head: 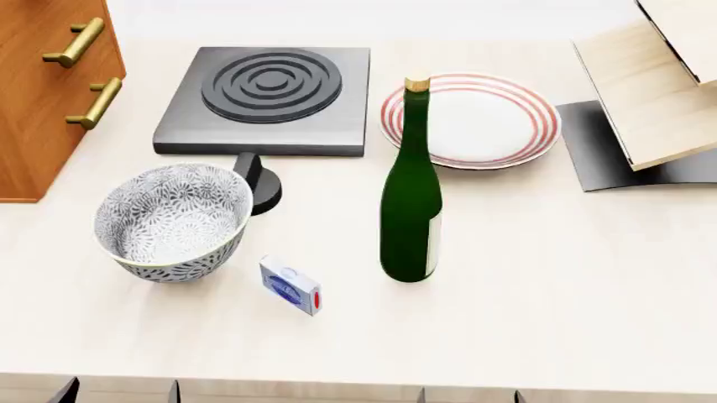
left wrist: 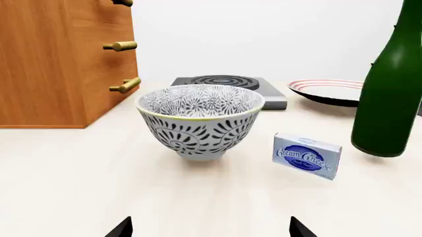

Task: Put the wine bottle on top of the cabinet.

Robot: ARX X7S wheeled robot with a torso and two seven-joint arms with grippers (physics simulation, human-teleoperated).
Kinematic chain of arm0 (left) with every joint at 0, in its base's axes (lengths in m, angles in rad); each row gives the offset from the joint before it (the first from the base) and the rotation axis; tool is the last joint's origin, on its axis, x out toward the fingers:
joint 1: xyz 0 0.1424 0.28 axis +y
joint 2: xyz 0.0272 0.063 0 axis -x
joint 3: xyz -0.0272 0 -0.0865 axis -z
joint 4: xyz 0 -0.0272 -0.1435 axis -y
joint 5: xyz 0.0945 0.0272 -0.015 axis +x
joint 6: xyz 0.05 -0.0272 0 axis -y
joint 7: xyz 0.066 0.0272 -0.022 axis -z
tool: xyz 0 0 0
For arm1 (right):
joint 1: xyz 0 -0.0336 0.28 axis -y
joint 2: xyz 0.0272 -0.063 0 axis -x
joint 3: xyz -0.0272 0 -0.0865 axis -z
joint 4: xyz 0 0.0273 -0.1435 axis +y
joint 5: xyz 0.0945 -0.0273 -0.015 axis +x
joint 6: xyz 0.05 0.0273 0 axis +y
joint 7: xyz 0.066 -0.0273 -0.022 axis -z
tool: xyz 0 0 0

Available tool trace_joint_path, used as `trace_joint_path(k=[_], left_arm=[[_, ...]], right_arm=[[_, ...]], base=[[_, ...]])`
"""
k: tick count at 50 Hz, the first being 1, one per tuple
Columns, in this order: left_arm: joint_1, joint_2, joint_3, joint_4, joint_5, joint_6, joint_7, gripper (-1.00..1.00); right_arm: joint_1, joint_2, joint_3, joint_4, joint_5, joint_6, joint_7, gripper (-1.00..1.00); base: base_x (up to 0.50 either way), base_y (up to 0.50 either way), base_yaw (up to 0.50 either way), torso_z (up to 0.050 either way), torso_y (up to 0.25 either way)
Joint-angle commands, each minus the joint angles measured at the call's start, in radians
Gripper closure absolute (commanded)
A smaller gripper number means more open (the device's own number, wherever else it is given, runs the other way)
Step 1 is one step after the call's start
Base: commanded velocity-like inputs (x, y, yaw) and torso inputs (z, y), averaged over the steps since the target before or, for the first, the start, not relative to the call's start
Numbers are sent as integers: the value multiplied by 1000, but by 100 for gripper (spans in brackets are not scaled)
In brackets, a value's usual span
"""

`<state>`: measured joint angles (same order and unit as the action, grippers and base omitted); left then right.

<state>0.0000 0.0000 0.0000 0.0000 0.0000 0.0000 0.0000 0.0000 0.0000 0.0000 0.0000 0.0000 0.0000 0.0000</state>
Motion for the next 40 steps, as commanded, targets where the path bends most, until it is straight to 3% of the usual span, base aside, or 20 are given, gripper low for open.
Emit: trace_joint_path(k=[1,23,40], left_arm=[[1,-12,13,3,-12,-2,-13,-100],[-2,-62,70,6,-104,-9,-44,-100],[38,-93,107,221,-97,-30,-87,-100]], right_arm=[[-2,14,-19,-4,14,1,19,-100],[4,64,-82,12,50,-8,84,-100],[-29,84,-86,-142,96,22,122,-100]], base=[[0,0,0,0,0],[0,0,0,0,0],[0,0,0,0,0]])
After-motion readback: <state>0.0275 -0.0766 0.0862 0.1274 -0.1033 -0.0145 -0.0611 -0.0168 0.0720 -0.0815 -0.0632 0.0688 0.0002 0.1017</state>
